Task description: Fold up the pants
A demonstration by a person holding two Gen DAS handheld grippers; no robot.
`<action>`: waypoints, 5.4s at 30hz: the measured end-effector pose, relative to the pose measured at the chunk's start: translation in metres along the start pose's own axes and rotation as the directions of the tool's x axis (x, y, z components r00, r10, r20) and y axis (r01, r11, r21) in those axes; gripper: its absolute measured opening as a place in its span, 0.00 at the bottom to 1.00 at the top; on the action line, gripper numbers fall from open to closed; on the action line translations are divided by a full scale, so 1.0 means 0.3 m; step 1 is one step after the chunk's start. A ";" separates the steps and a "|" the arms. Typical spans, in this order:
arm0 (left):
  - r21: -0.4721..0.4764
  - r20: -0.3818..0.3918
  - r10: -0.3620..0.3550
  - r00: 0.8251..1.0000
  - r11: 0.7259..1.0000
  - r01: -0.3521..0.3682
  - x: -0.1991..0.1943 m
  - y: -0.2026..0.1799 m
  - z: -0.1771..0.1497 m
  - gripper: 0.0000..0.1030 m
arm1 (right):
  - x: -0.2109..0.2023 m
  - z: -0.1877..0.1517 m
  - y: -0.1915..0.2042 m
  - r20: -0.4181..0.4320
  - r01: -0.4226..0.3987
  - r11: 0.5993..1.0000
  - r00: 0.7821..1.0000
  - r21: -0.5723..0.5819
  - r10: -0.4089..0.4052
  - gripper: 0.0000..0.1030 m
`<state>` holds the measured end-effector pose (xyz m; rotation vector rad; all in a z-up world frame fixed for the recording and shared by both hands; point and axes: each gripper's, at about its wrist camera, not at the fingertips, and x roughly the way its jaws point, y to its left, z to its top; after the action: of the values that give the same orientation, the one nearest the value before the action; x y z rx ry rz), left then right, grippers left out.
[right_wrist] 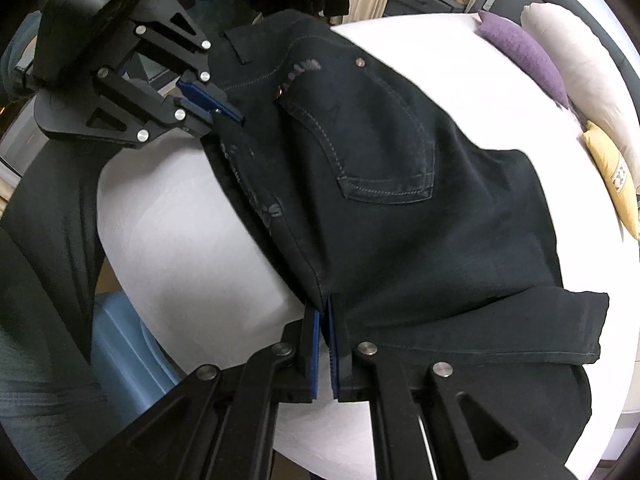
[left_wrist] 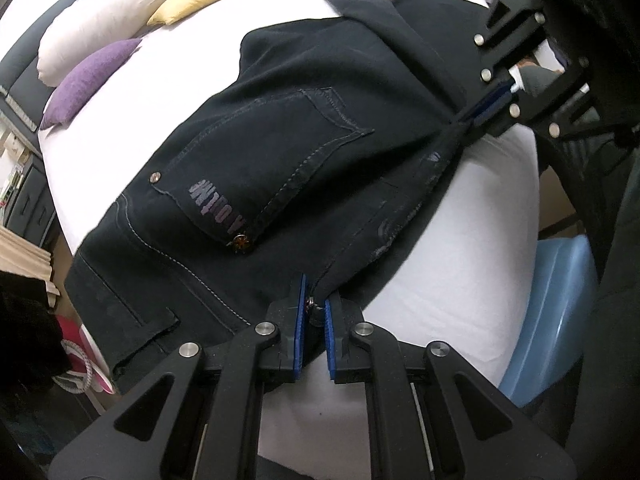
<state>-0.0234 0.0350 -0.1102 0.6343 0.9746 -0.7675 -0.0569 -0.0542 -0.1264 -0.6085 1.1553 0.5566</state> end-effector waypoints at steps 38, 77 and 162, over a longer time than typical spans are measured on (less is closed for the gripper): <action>-0.417 0.139 -0.042 0.989 0.904 0.097 0.032 0.232 0.332 0.15 | -0.041 -0.128 -0.130 0.173 -0.150 0.961 0.979 0.234 0.110 0.51; -0.627 0.154 -0.231 0.961 0.729 0.276 0.363 0.296 0.374 0.15 | 0.136 -0.905 -1.571 0.524 -0.541 -0.156 0.840 0.826 -0.142 0.30; -0.653 0.164 -0.122 0.979 0.730 0.201 0.327 0.214 0.357 0.15 | 0.044 -0.882 -1.307 0.455 -0.454 0.069 0.890 0.889 -0.013 0.09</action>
<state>0.1139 -0.0374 -0.1440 -0.1302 1.1245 -0.5357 0.0402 -0.5167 -0.1534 0.9365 0.9872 -0.0090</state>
